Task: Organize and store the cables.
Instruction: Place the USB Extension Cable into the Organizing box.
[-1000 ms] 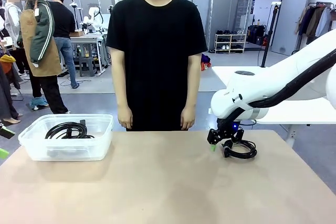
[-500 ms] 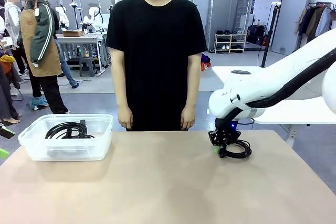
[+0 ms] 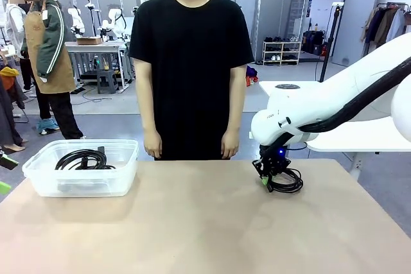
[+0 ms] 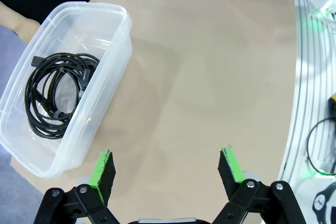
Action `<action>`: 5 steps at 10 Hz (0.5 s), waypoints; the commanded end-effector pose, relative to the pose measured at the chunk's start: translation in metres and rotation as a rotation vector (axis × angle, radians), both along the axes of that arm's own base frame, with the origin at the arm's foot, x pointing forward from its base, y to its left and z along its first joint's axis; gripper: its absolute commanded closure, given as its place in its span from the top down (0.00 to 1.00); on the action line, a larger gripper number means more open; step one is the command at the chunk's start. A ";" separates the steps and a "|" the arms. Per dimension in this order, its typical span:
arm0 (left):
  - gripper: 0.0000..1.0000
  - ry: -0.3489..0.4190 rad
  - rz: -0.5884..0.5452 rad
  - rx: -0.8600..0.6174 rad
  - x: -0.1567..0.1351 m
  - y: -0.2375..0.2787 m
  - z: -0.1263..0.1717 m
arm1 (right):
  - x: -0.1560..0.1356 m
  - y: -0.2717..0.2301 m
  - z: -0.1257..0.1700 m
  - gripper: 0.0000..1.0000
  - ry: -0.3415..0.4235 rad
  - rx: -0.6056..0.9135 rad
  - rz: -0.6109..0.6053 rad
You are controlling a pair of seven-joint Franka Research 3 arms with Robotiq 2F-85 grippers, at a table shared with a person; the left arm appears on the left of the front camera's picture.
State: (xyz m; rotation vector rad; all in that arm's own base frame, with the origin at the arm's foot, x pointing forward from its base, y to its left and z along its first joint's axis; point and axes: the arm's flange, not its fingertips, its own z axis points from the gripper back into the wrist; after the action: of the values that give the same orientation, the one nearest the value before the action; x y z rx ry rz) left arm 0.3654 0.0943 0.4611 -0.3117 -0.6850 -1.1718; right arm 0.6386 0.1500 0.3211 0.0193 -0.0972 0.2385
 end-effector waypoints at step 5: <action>1.00 0.003 0.012 0.002 -0.001 -0.001 0.002 | -0.074 0.110 0.084 0.04 -0.048 0.064 0.116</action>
State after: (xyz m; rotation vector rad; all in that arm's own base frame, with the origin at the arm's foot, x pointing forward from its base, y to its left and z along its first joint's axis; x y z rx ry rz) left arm 0.3654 0.0942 0.4612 -0.3114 -0.6849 -1.1721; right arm 0.5842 0.2474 0.4171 0.0427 -0.1604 0.3776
